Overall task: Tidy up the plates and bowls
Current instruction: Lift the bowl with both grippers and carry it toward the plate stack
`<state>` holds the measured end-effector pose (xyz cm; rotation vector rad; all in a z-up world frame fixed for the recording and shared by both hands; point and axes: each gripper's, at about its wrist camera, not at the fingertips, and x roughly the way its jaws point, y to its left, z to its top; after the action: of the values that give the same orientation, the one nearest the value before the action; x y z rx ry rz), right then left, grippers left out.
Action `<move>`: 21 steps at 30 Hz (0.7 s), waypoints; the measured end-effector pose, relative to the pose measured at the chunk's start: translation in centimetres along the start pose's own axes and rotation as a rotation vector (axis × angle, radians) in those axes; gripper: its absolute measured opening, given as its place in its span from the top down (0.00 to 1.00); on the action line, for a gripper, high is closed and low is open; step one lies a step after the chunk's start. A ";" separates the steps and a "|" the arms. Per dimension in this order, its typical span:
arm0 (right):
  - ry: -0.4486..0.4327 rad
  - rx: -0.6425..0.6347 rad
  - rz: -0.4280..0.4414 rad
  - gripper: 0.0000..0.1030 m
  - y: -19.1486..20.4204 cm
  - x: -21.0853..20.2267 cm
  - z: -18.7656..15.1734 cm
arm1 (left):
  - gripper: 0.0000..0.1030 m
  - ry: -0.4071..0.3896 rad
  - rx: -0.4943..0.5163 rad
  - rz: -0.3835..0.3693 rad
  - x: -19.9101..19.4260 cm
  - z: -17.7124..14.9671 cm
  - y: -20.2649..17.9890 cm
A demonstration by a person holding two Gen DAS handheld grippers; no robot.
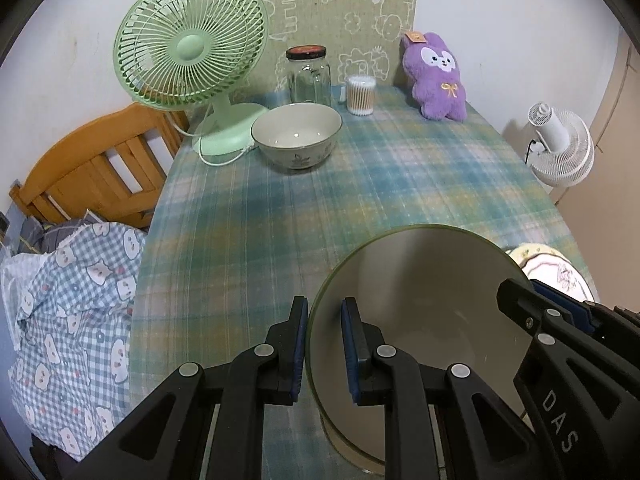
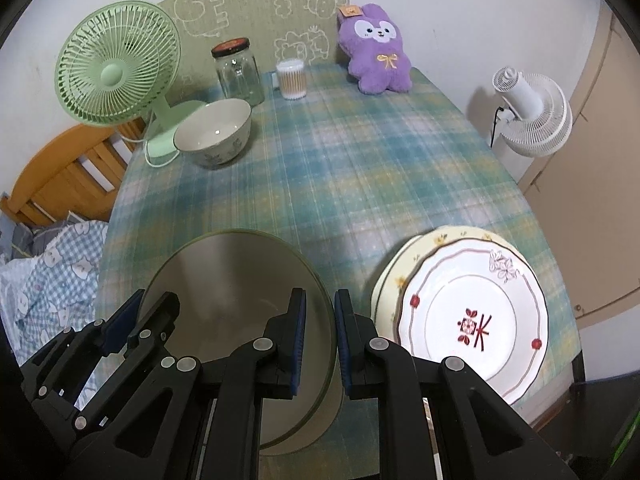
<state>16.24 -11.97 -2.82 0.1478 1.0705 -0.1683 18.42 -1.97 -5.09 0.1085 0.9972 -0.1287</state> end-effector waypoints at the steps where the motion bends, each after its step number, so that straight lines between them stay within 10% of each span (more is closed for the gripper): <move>1: 0.003 0.002 -0.001 0.83 0.0 0.0 -0.2 | 0.86 0.002 0.001 0.000 0.0 -0.2 0.0; 21: 0.099 0.007 -0.032 0.83 -0.5 2.9 -3.0 | 0.86 0.100 0.002 -0.015 2.3 -3.4 -0.3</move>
<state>14.92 -12.08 -6.81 0.1468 1.1713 -0.1954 16.82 -1.87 -8.85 0.1099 1.0983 -0.1394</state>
